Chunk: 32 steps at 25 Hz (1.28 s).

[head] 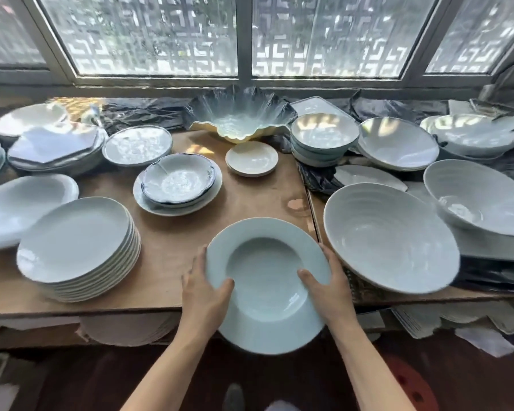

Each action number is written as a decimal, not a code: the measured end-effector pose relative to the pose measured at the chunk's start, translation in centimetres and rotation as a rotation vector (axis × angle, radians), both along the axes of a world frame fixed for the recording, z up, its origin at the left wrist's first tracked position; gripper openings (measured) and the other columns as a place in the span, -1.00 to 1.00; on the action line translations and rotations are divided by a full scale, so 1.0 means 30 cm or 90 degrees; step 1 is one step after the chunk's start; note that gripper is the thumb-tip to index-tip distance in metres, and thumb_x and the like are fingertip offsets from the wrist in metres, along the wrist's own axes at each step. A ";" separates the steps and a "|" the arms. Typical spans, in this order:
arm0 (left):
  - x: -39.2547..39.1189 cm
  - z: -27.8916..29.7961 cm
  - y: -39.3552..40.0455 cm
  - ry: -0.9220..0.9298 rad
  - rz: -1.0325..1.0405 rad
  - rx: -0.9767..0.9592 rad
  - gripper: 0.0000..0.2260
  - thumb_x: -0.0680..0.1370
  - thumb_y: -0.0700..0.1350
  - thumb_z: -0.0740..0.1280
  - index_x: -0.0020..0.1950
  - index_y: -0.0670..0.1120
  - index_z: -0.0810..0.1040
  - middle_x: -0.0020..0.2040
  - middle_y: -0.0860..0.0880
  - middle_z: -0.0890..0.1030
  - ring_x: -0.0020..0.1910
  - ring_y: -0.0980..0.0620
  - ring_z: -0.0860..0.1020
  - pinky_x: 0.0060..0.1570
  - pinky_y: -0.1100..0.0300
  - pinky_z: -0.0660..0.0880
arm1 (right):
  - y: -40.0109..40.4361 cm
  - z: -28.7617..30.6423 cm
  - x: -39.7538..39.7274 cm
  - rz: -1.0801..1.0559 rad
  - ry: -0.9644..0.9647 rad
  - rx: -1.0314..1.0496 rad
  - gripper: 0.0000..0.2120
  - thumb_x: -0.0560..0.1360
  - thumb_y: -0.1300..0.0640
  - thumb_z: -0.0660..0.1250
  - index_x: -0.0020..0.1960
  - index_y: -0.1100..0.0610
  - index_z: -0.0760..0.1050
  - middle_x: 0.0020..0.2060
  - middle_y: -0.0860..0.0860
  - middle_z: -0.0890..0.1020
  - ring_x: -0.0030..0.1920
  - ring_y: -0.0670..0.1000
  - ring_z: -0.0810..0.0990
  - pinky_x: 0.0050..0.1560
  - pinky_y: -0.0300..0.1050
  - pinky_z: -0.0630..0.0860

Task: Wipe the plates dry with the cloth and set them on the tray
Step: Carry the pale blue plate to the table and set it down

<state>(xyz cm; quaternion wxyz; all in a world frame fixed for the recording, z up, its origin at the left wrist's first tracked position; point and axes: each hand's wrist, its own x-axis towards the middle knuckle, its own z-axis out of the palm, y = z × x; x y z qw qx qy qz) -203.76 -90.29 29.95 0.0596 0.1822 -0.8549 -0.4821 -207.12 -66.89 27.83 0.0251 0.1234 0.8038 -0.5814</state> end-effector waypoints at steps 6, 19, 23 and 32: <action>-0.369 -0.087 -0.020 -0.071 -0.022 0.007 -0.29 0.46 -0.12 0.44 0.53 0.18 0.21 0.21 0.06 0.40 0.12 0.25 0.35 0.05 0.20 0.27 | -0.020 -0.064 -0.353 -0.031 -0.042 0.048 -0.40 0.51 0.09 0.50 0.50 -0.06 0.38 0.25 -0.13 0.54 0.24 -0.02 0.54 0.21 -0.08 0.47; -0.986 -0.383 0.002 -0.155 0.030 0.022 -0.28 0.47 -0.16 0.44 0.57 0.05 0.22 0.25 0.02 0.38 0.37 -0.01 0.33 0.26 0.25 0.23 | -0.073 -0.304 -0.968 -0.083 -0.089 0.101 -0.35 0.45 0.21 0.51 0.50 0.03 0.43 0.20 -0.02 0.56 0.27 0.08 0.54 0.20 -0.26 0.37; -1.075 -0.432 0.022 -0.156 0.041 0.008 -0.30 0.46 -0.15 0.46 0.55 0.03 0.25 0.22 0.04 0.37 0.36 -0.01 0.36 0.28 0.22 0.27 | -0.062 -0.350 -1.048 -0.094 -0.109 0.080 -0.35 0.48 0.22 0.49 0.53 0.07 0.39 0.36 0.07 0.55 0.38 0.09 0.49 0.42 -0.03 0.40; -1.115 -0.470 0.041 -0.148 0.087 0.018 -0.33 0.46 -0.14 0.49 0.52 0.02 0.31 0.34 -0.01 0.46 0.26 0.09 0.42 0.29 0.22 0.28 | -0.066 -0.386 -1.091 -0.113 -0.096 0.092 -0.35 0.47 0.23 0.49 0.52 0.09 0.40 0.40 0.04 0.54 0.41 0.10 0.45 0.46 0.07 0.36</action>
